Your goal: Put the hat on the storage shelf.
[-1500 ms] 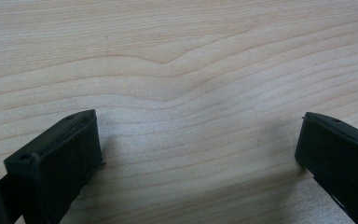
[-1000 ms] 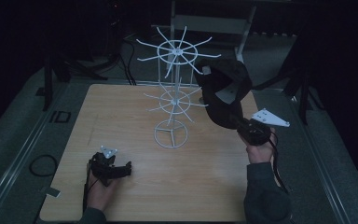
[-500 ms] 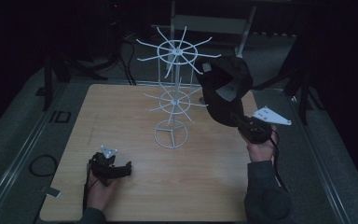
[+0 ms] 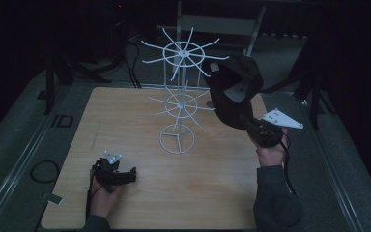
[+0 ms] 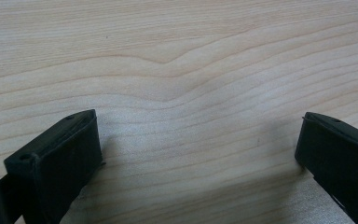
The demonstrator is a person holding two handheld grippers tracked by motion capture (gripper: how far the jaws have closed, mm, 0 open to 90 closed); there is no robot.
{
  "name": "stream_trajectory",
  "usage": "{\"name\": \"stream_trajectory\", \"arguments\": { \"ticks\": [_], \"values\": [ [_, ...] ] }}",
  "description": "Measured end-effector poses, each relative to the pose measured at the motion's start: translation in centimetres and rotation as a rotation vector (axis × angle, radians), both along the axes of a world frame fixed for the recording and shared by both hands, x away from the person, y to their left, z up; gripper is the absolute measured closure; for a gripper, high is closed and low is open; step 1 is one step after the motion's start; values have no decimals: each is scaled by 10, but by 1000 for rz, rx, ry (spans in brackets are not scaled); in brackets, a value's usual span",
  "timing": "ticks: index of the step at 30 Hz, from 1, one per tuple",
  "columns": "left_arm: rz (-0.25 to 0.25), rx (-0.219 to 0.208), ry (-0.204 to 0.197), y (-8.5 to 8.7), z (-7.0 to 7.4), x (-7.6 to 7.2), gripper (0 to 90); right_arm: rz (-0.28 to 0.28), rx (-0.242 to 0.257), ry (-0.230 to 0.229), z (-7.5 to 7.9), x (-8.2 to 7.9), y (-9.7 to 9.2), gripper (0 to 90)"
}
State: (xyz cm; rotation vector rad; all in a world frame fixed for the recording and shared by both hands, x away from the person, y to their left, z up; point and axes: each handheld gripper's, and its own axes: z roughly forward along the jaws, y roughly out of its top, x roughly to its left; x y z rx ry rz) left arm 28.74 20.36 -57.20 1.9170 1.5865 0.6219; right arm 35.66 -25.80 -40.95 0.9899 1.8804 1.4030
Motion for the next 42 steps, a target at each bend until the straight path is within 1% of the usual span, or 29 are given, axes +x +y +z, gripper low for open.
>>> {"name": "stream_trajectory", "arguments": {
  "ticks": [10,29,42],
  "values": [
    [0,0,0,0,0,0,2,2,9,-22,7,-2,2,864],
    [1,-2,-1,0,0,0,2,-2,13,-46,15,0,2,865],
    [1,-2,-1,0,0,0,2,-9,25,-63,20,0,1,864]
  ]
}}
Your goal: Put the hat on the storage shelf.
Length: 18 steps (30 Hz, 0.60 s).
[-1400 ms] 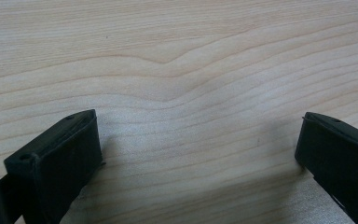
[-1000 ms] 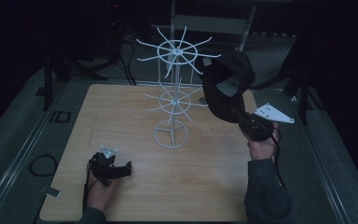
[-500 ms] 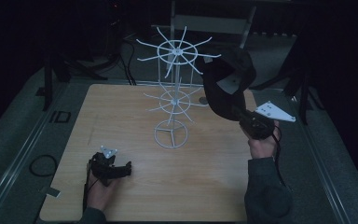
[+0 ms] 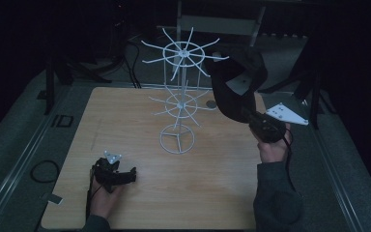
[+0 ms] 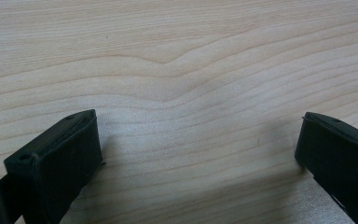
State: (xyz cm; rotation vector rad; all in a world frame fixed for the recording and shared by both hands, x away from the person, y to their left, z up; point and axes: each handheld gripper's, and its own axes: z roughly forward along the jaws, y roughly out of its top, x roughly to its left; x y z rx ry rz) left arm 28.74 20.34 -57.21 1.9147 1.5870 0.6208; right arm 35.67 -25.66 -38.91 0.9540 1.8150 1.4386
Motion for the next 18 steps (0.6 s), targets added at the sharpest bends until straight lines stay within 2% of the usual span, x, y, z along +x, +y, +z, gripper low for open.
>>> {"name": "stream_trajectory", "arguments": {
  "ticks": [18],
  "values": [
    [-2,1,1,0,0,0,2,-13,17,-25,5,-1,0,864]
  ]
}}
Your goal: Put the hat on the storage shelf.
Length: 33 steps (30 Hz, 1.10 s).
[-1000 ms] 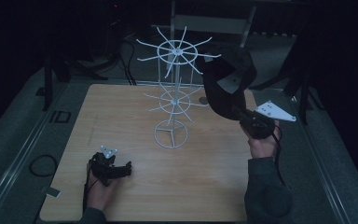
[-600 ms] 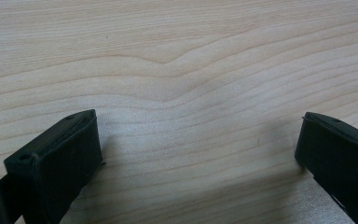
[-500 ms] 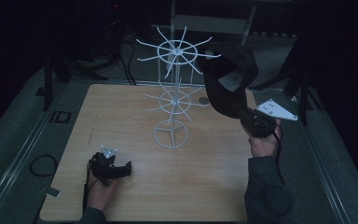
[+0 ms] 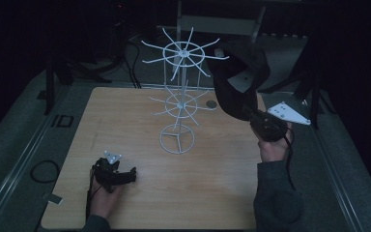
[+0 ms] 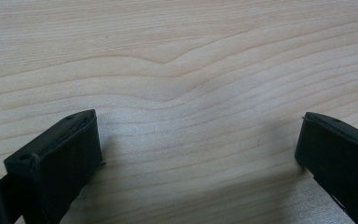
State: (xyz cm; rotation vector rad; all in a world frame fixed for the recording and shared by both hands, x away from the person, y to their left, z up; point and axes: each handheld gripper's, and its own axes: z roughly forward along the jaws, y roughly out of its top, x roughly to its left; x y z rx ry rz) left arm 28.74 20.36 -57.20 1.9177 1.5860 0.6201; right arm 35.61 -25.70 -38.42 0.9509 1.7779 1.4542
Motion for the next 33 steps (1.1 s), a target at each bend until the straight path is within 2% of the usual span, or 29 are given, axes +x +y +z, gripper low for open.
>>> {"name": "stream_trajectory", "arguments": {
  "ticks": [10,33],
  "values": [
    [0,0,0,0,0,0,2,-10,27,-14,2,0,1,864],
    [0,0,1,0,0,0,2,-7,46,-50,9,-2,2,864]
  ]
}}
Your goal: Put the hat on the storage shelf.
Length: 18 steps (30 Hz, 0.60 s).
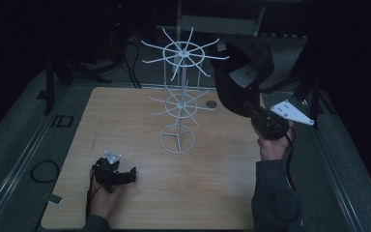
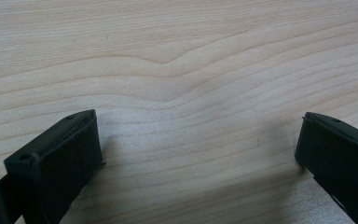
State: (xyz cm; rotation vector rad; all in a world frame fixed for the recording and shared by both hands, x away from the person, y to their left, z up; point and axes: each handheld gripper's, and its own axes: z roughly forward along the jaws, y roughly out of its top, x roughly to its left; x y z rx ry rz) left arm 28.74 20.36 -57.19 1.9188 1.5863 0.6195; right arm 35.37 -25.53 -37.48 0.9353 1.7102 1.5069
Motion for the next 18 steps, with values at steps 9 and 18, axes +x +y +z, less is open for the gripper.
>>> {"name": "stream_trajectory", "arguments": {
  "ticks": [9,18],
  "values": [
    [0,0,0,0,0,0,2,34,-22,-28,1,-4,4,864],
    [0,0,0,0,0,0,2,48,-53,-14,-9,-4,9,864]
  ]
}}
